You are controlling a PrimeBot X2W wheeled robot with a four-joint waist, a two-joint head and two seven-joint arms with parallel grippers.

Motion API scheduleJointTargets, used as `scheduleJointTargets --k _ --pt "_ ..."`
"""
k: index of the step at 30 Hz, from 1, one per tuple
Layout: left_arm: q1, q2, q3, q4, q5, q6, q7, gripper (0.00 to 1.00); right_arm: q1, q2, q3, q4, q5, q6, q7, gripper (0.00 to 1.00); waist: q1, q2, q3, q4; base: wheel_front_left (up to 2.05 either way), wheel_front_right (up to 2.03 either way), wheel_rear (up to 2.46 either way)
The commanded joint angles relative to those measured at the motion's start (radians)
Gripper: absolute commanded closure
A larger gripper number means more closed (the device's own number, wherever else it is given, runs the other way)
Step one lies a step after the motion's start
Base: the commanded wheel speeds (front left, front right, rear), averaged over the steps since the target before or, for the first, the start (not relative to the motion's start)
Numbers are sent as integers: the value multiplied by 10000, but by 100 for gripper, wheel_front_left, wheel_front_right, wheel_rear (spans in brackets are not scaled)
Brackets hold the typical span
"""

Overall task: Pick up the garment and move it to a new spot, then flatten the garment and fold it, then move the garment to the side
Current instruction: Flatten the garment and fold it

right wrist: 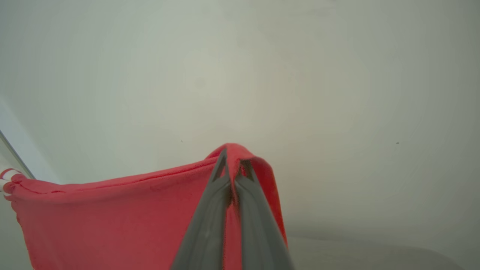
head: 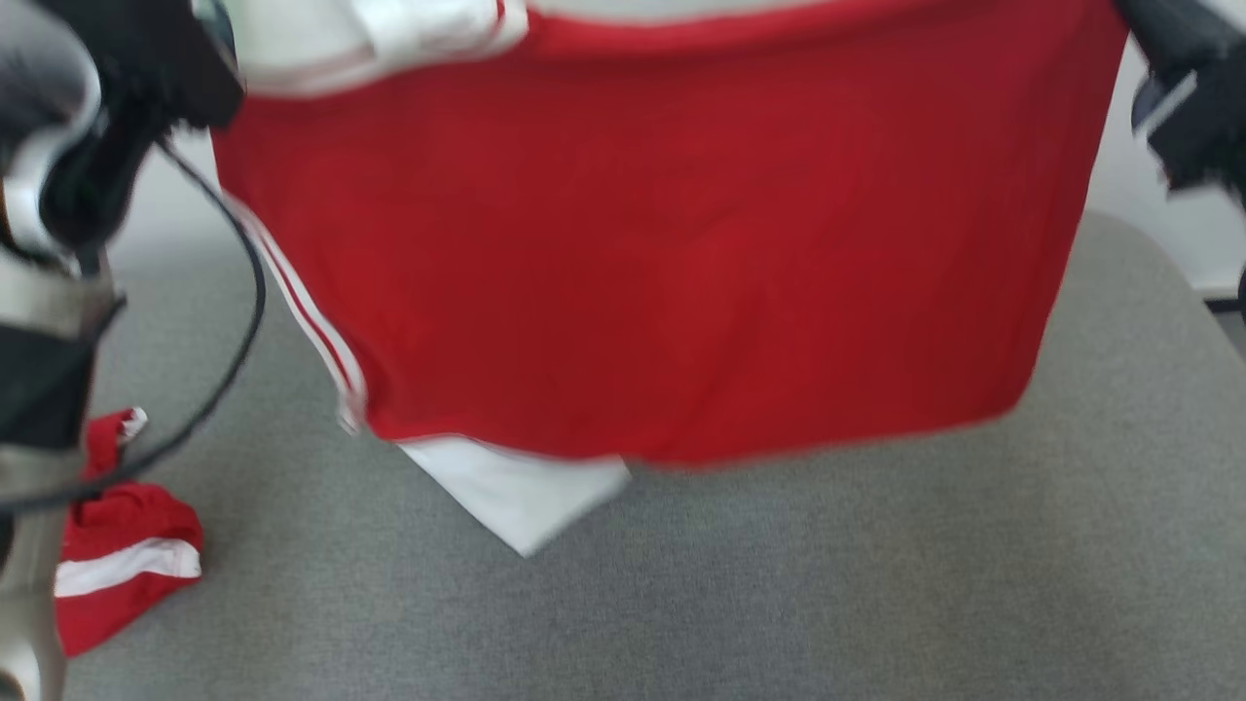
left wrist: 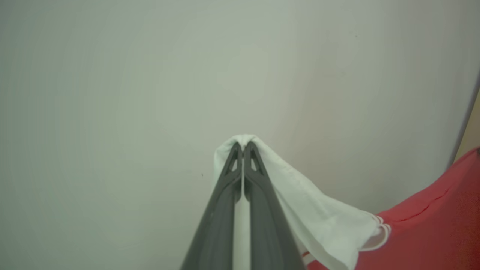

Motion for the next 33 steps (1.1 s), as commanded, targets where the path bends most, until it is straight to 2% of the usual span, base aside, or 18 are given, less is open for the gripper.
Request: scheduleJointTargets --k 1,3,6,11,14,17,22,25,33 --pt "-798 -78 -286 404 267 -43 -280 100 -764 309 110 582 -429 -19 -306 100 -1 -1 1403 -86 0 0 0" --pt "-1614 83 -876 896 765 -46 -941 100 -1668 778 317 1442 -1084 -19 -859 100 -1 -1 1976 -144 0 0 0" --pt "-2994 409 -1400 1640 1440 -33 -2551 100 -3106 1330 415 2564 -2021 -19 -2104 100 -1 -1 2955 -246 0 0 0" --pt "-5019 486 -1786 3135 2862 -39 -5713 100 -4930 1861 290 4168 -3269 -19 -4989 100 -1 -1 4254 -384 0 0 0" --pt "-5880 235 -1653 3410 3278 51 -6407 100 -5757 1804 406 4723 -3728 -19 -5865 100 -1 -1 5003 -200 0 0 0" --pt "-6118 132 -1309 2736 3544 43 -6461 100 -6000 1793 445 4912 -3807 -19 -6041 100 -1 -1 5499 -39 0 0 0" --pt "-4286 -369 -275 975 3497 -45 -6452 100 -5456 1617 906 4874 -3589 -19 -6137 100 -1 -1 6304 359 0 0 0" --pt "-2975 -532 -396 47 3184 -45 -6456 100 -4751 1490 1044 4489 -3472 -19 -6147 100 -1 -1 6400 547 0 0 0" --pt "1244 -94 -783 -1988 1733 -42 -6460 100 -1786 982 798 2804 -2319 -19 -6132 100 -1 -1 5616 737 0 0 0"
